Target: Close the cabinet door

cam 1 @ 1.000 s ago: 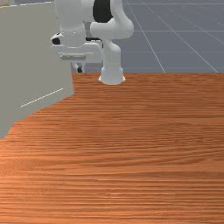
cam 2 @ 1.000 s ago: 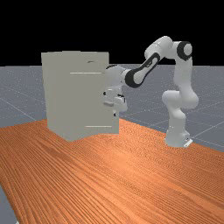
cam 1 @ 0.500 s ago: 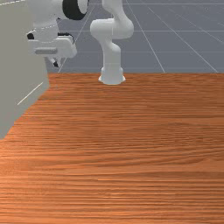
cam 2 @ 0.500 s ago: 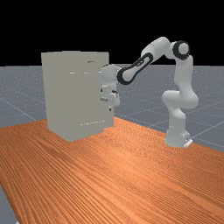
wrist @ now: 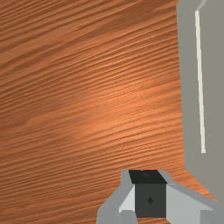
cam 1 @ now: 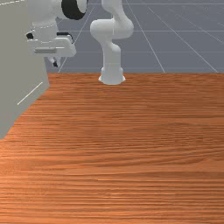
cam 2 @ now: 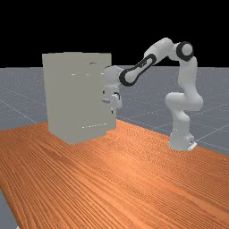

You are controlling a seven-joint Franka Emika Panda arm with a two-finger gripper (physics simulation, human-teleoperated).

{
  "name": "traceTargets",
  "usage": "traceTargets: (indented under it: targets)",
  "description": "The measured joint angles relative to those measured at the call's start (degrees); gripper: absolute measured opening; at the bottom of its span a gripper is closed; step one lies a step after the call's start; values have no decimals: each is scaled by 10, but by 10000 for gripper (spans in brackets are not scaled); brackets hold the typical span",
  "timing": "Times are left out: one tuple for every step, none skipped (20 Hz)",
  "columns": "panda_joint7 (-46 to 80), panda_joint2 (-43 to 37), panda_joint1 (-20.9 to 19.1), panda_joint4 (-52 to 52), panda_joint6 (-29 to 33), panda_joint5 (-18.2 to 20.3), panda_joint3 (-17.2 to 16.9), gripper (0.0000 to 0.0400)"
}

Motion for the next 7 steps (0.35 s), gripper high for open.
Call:
traceTargets:
  targets:
    - [1, -1, 4, -1, 0, 0, -3, 0]
    - [3, -3, 9, -2, 1, -2, -7, 0]
    - [3, -4, 14, -3, 1, -4, -11, 0]
    - [2, -5, 18, -3, 2, -7, -16, 0]
    - [0, -4, 22, -2, 2, -8, -23, 0]
    - [-2, -3, 26, -1, 3, -8, -32, 0]
    - [-6, -1, 30, 2, 3, -10, -43, 0]
